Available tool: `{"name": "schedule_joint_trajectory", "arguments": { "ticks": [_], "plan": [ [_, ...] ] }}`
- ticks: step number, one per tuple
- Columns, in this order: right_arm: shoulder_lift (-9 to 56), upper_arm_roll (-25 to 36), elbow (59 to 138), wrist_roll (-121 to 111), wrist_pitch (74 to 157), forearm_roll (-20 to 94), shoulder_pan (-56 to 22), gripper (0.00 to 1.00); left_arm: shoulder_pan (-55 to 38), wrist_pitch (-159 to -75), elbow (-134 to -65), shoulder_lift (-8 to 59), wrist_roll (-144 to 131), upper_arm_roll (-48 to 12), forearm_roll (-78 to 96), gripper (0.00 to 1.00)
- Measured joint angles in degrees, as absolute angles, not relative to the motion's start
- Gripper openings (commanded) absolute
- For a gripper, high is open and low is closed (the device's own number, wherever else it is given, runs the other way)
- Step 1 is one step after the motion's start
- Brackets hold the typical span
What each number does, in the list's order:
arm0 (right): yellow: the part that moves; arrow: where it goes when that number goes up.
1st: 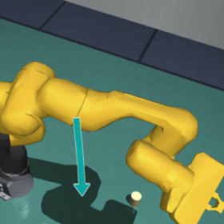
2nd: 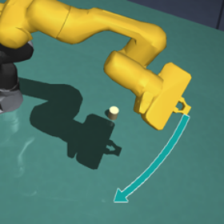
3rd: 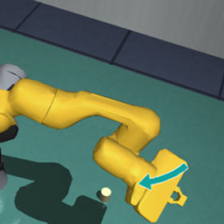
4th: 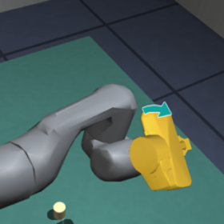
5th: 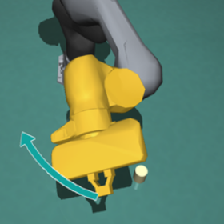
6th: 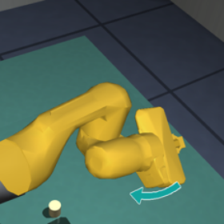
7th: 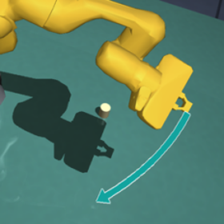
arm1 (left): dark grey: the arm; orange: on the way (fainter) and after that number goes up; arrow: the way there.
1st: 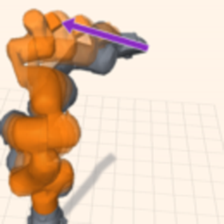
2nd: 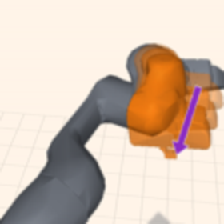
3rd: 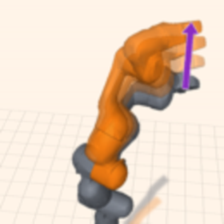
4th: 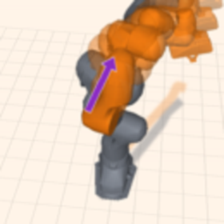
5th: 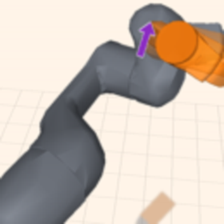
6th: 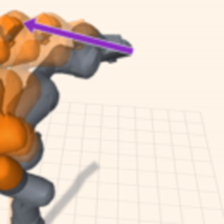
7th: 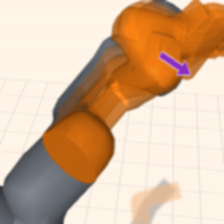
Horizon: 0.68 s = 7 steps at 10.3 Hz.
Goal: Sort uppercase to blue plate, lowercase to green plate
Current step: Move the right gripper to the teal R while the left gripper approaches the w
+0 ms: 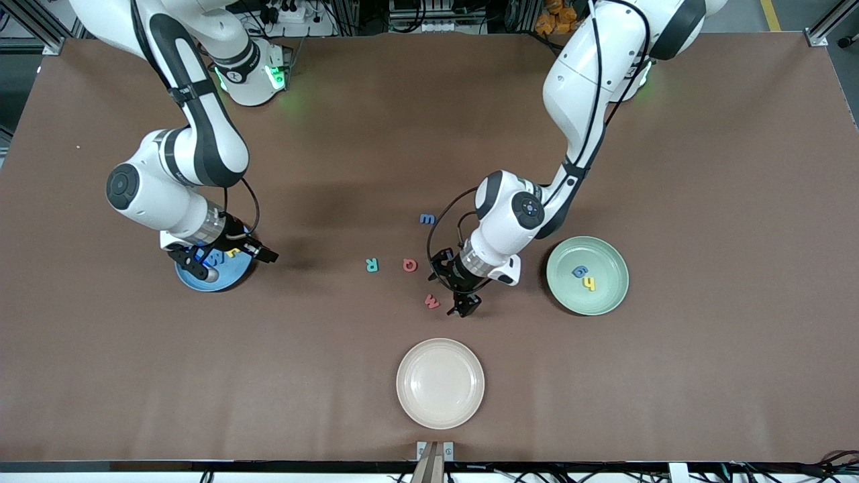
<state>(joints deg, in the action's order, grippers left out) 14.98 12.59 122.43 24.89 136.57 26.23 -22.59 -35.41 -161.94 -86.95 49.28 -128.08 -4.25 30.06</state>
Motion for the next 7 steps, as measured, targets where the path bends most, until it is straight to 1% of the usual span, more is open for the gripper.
{"name": "schedule_joint_trajectory", "arguments": {
  "ticks": [2,4,7],
  "plan": [
    [16.15,12.56,122.45,25.15,139.23,28.96,-24.00,0.62,-35.45,-161.94,-87.61,49.38,-127.27,-4.33,30.06,1.00],
    [18.19,12.48,122.21,28.64,143.78,30.46,-27.85,0.63,-35.41,-161.94,-87.79,49.47,-126.78,-4.35,30.07,1.00],
    [21.70,12.37,117.90,36.50,145.74,30.51,-33.93,0.69,-35.29,-162.81,-87.96,50.16,-126.68,-4.35,30.38,1.00]
  ]
}}
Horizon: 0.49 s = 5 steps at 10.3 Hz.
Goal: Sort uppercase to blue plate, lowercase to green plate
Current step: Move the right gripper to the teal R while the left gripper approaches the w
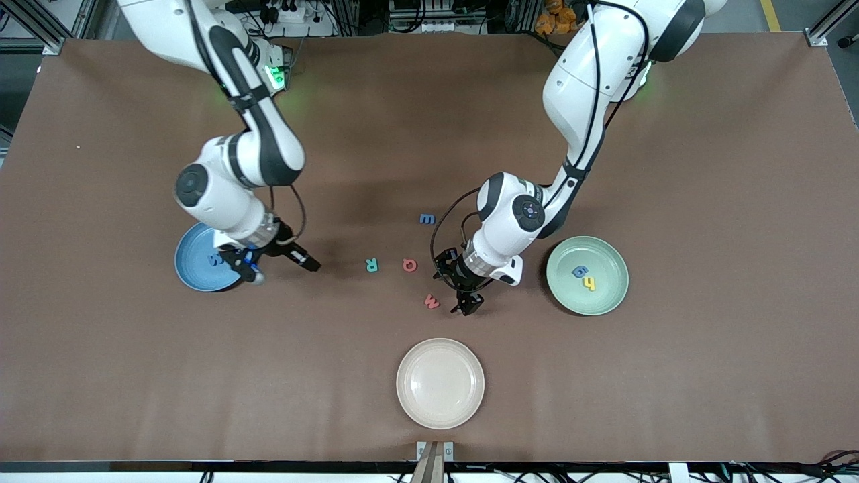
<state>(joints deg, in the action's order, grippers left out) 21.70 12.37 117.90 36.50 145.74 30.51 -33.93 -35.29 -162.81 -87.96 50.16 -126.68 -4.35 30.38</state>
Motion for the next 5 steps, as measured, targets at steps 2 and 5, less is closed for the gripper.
{"name": "schedule_joint_trajectory", "arguments": {
  "ticks": [2,5],
  "plan": [
    [23.56,12.37,115.36,36.92,145.76,30.45,-36.00,0.87,-35.29,-163.89,-88.03,50.87,-126.67,-4.40,30.42,1.00],
    [26.53,12.37,112.32,36.88,146.01,28.06,-37.58,1.00,-35.31,-164.24,-87.77,51.70,-126.62,-4.55,30.43,1.00]
  ]
}}
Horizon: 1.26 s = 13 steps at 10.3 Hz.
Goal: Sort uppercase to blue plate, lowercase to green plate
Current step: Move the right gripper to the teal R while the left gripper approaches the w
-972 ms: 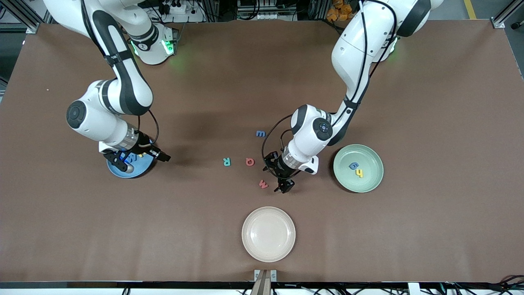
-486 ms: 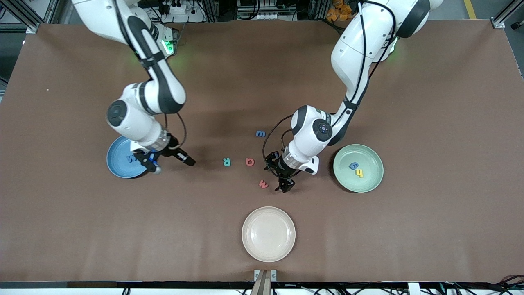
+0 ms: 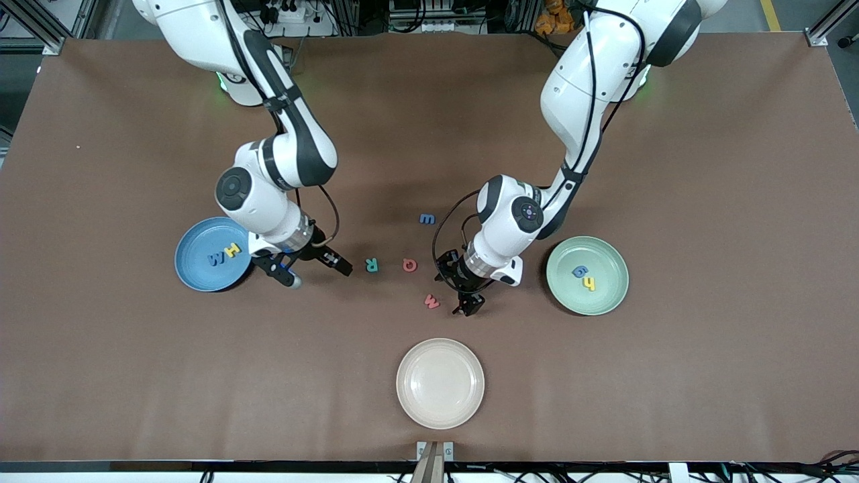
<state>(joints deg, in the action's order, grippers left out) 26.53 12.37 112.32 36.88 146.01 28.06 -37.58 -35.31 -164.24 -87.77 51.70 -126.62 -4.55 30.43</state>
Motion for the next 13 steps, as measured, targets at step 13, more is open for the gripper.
{"name": "schedule_joint_trajectory", "arguments": {
  "ticks": [13],
  "plan": [
    [28.86,12.37,111.39,36.70,147.51,18.91,-38.14,0.92,-35.88,-164.39,-81.64,56.28,-124.84,-5.20,30.43,1.00]
  ]
}}
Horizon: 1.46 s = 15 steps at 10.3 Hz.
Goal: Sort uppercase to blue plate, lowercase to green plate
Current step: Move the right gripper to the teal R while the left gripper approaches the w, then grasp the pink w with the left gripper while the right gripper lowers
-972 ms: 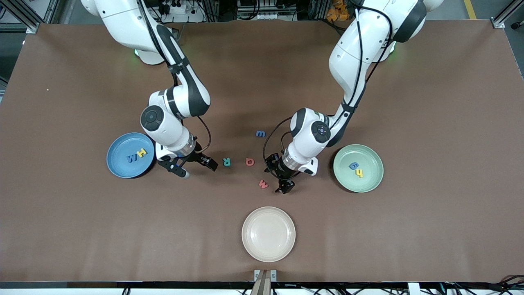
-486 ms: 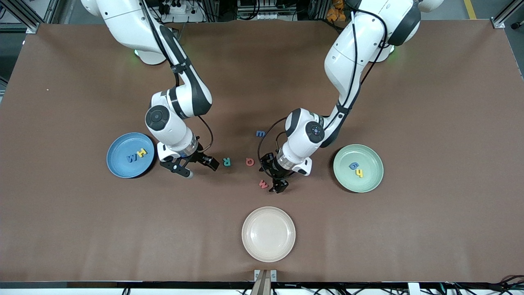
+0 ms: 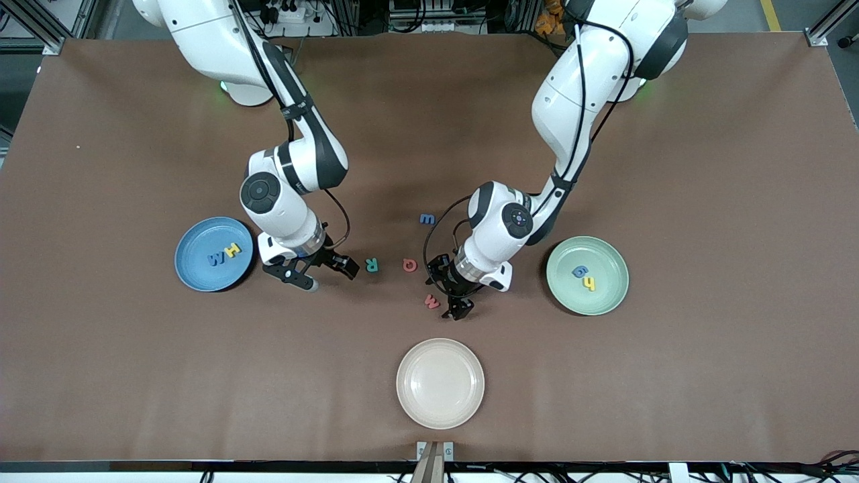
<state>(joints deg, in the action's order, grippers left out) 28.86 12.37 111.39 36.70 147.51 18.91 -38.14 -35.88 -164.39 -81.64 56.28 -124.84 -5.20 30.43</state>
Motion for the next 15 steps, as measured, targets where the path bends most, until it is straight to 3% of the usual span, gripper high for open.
{"name": "schedule_joint_trajectory", "arguments": {
  "ticks": [6,7,8,10,11,15],
  "plan": [
    [29.09,12.49,111.39,36.70,147.47,18.89,-38.14,0.84,-36.02,-164.39,-79.11,58.06,-124.75,-5.41,30.43,1.00],
    [29.25,12.54,111.39,36.70,147.47,18.89,-38.14,0.83,-36.02,-164.39,-79.07,58.09,-124.74,-5.41,30.43,0.83],
    [29.34,12.58,111.39,36.70,147.47,18.89,-38.14,0.82,-36.02,-164.39,-79.07,58.09,-124.70,-5.42,30.43,0.53],
    [29.41,12.59,111.39,36.70,147.47,18.88,-38.14,0.81,-36.13,-164.42,-78.73,58.08,-124.64,-5.59,30.43,0.04],
    [29.41,12.59,111.39,36.70,147.47,18.88,-38.14,0.80,-36.10,-164.43,-78.46,58.08,-124.56,-5.58,30.43,0.00],
    [29.42,12.59,111.39,36.71,147.47,18.88,-38.14,0.80,-36.04,-164.59,-78.08,58.04,-124.52,-5.59,30.43,0.00]
  ]
}}
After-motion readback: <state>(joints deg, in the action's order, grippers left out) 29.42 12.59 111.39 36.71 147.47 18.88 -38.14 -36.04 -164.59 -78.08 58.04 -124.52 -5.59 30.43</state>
